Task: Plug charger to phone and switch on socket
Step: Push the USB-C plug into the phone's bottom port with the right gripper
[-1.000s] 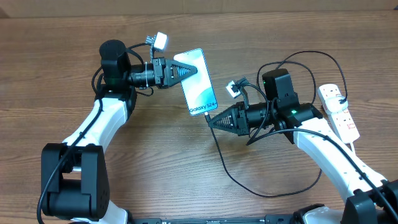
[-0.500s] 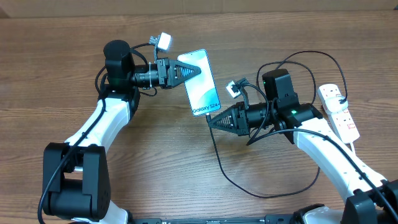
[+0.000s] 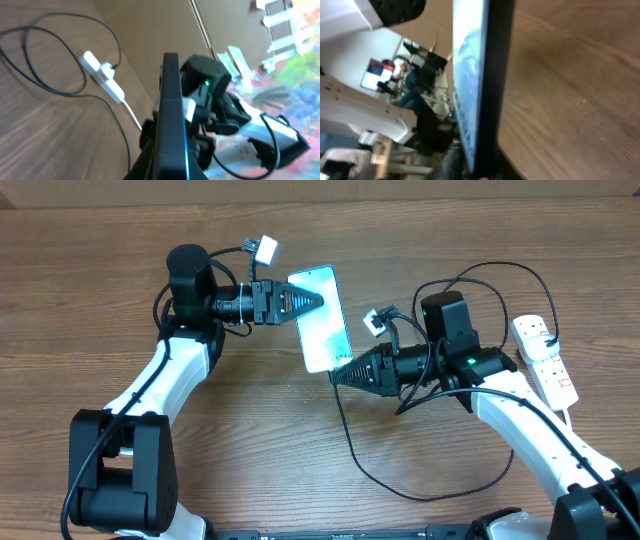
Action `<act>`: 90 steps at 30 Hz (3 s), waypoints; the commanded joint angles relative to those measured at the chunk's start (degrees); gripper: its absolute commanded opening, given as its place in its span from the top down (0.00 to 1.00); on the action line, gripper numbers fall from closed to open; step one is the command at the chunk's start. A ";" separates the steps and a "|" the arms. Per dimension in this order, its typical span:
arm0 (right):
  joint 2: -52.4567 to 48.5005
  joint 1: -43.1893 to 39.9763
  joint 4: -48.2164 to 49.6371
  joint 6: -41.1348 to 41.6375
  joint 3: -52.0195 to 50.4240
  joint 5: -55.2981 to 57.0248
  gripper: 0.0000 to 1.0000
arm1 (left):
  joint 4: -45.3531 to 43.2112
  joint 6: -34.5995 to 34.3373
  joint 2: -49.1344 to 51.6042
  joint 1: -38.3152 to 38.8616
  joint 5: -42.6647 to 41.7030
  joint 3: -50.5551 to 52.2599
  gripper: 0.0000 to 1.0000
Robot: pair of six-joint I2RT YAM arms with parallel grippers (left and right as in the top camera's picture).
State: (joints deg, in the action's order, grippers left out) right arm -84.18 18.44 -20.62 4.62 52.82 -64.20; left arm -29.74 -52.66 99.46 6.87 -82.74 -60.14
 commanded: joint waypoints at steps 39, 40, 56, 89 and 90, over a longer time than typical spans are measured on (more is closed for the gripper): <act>8.50 20.15 -19.96 13.62 6.38 60.57 0.16 | 24.94 13.18 -0.22 -0.79 17.66 -0.72 0.96; 7.85 20.28 -19.06 13.66 6.38 60.46 0.19 | 24.46 12.57 -0.22 -0.79 17.03 -0.72 0.96; 2.01 20.50 -14.27 16.41 6.38 59.65 0.71 | 21.40 11.54 -0.22 -0.44 13.86 -0.72 0.96; 2.45 20.44 -9.27 12.96 11.54 61.13 0.96 | 34.42 27.91 -0.22 4.39 6.32 -0.70 0.96; 2.64 20.44 -9.51 12.96 11.93 61.13 0.96 | 34.71 28.09 -0.22 4.57 6.34 -0.70 0.96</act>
State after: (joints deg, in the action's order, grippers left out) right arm -82.72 39.46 -34.63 17.96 57.84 -6.66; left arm 2.33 -26.94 99.55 7.53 -67.31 -62.24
